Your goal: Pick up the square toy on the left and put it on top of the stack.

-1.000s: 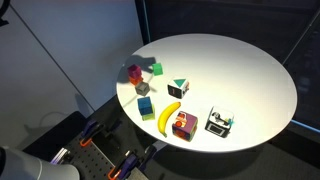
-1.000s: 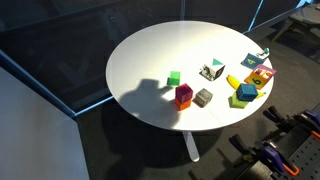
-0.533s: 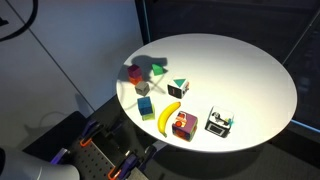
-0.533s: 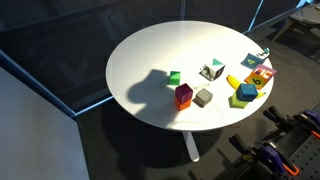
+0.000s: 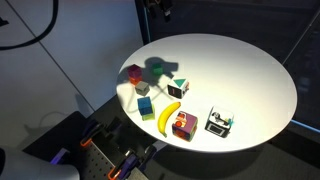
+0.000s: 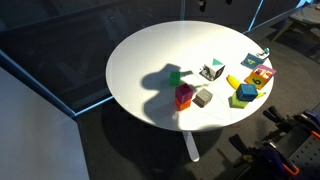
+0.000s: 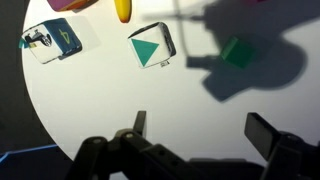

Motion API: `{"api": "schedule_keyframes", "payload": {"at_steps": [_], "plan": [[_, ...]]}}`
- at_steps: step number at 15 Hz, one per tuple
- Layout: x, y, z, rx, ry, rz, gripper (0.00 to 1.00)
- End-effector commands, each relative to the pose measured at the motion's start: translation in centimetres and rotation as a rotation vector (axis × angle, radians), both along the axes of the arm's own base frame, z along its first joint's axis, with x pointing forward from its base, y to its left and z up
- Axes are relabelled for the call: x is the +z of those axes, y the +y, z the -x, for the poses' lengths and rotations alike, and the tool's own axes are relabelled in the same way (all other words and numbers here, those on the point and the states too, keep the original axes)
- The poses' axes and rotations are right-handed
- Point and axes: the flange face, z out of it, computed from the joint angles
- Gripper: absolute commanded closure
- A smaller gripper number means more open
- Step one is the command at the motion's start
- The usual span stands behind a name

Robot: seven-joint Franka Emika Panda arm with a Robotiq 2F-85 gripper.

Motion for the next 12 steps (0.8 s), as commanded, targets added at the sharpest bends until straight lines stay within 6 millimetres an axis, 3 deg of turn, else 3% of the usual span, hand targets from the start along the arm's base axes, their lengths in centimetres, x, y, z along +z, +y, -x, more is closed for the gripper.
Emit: {"api": "schedule_keyframes", "payload": {"at_steps": [1,12], "plan": [[-0.7,-1.9,-0.5,-0.034,0.062,-0.021,0.00],[-2.6,-4.8,-0.6,0.272,0.071,-0.067,0.00]]}}
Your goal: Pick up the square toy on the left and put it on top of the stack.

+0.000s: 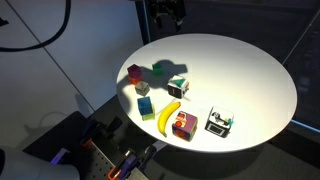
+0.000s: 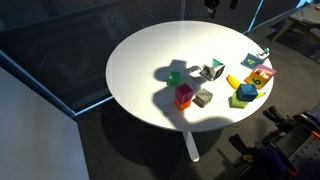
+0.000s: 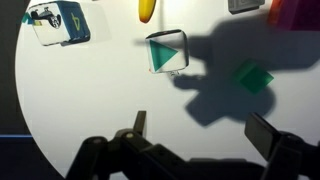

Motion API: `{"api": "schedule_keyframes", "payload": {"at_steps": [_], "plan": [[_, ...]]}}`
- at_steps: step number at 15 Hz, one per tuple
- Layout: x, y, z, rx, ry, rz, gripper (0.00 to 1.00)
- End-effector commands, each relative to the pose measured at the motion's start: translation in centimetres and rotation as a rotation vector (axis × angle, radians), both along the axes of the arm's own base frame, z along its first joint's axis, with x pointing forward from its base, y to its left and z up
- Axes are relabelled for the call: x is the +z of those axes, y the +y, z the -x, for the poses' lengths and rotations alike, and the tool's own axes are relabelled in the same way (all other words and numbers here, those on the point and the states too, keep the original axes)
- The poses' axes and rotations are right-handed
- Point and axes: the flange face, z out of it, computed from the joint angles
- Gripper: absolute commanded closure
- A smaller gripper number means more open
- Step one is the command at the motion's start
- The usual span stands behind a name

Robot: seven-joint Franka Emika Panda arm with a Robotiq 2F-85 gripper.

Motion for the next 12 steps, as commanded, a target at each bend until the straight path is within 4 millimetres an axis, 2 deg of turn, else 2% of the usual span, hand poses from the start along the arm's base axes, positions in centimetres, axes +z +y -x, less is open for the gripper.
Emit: {"api": "schedule_keyframes", "payload": {"at_steps": [1,7,8,12], "plan": [[-0.3,-0.8,0.0,0.070,0.005,-0.085,0.00],[-1.8,-2.0,0.3,0.091,0.033,-0.115,0.00],[-1.8,-1.4,0.1,0.078,0.041,-0.109,0.00],[-2.1,-1.6,0.1,0.077,0.045,-0.108,0.00]]}}
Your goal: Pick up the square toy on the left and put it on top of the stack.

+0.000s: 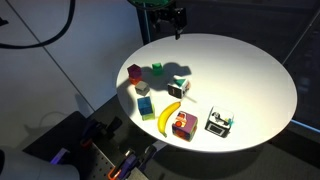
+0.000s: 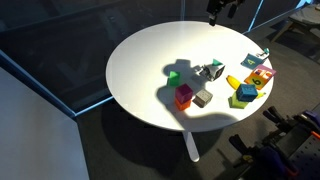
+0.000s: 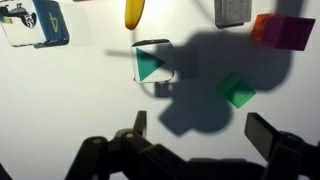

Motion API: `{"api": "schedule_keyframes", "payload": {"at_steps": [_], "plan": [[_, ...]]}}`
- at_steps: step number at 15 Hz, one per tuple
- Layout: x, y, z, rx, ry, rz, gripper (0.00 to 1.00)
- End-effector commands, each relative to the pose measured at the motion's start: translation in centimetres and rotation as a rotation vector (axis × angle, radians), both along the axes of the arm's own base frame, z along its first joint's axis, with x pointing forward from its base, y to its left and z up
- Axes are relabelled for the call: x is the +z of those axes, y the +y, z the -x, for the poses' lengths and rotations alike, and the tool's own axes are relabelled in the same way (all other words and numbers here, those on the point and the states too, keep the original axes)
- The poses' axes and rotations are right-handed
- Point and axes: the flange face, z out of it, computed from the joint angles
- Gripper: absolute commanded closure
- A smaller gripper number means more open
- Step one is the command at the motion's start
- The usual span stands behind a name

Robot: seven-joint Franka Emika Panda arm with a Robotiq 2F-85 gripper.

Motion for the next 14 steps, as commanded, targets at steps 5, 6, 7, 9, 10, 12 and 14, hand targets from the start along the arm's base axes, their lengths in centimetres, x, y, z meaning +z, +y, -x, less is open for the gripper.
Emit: {"api": "schedule_keyframes", "payload": {"at_steps": [5,6,7,9,10,12,14], "plan": [[-0.5,-0.4,0.1,0.004,-0.007,0.002,0.00],[-1.0,-0.6,0.2,0.003,-0.003,-0.002,0.00],[-1.8,-0.9,0.2,-0.002,0.007,-0.002,0.00],[-3.4,-1.5,0.3,-0.012,0.018,-0.002,0.00],[-4.1,-1.8,0.3,-0.017,0.016,0.002,0.00],[-5.8,-2.6,0.3,-0.029,0.016,0.000,0.00],[-7.6,-3.4,0.2,-0.038,0.012,-0.008,0.00]]}}
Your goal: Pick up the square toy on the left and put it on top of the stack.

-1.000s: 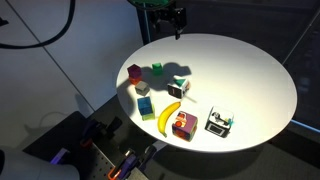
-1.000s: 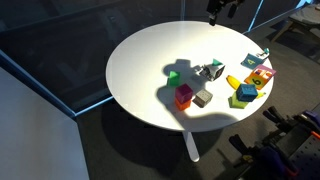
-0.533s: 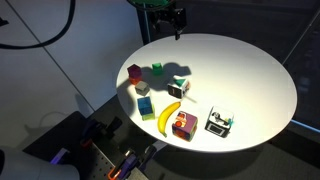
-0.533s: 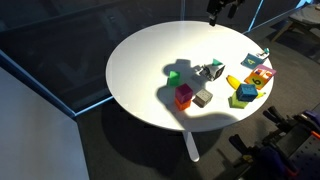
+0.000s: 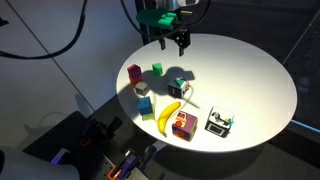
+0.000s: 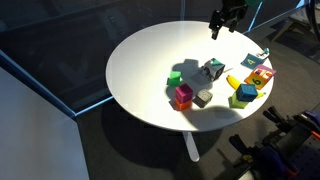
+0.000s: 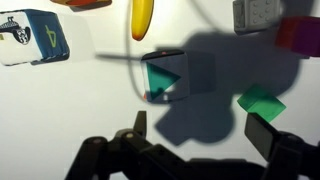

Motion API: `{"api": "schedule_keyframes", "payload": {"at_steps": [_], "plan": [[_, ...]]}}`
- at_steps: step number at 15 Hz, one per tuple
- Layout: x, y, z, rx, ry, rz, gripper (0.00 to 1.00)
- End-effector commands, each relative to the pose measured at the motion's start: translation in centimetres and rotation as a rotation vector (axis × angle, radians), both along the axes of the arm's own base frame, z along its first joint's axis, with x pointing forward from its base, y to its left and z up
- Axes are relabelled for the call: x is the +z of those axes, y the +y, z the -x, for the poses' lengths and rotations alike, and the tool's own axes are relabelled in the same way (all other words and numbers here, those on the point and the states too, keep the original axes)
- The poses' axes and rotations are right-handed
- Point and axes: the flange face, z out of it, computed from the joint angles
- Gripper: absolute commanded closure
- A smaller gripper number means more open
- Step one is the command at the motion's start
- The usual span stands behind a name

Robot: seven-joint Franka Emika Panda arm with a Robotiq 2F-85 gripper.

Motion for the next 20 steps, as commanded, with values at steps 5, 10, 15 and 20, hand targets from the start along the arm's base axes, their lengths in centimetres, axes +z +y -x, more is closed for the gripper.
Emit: {"api": "schedule_keyframes", "payload": {"at_steps": [5,10,15,20], "plan": [[-6.0,-2.6,-0.6,0.004,0.006,-0.010,0.00],[-9.5,-2.8,-0.6,0.046,0.053,-0.025,0.00],[-11.2,-3.2,-0.7,0.070,0.070,-0.019,0.00],[-12.0,-3.7,-0.5,0.076,0.075,-0.016,0.00]]}}
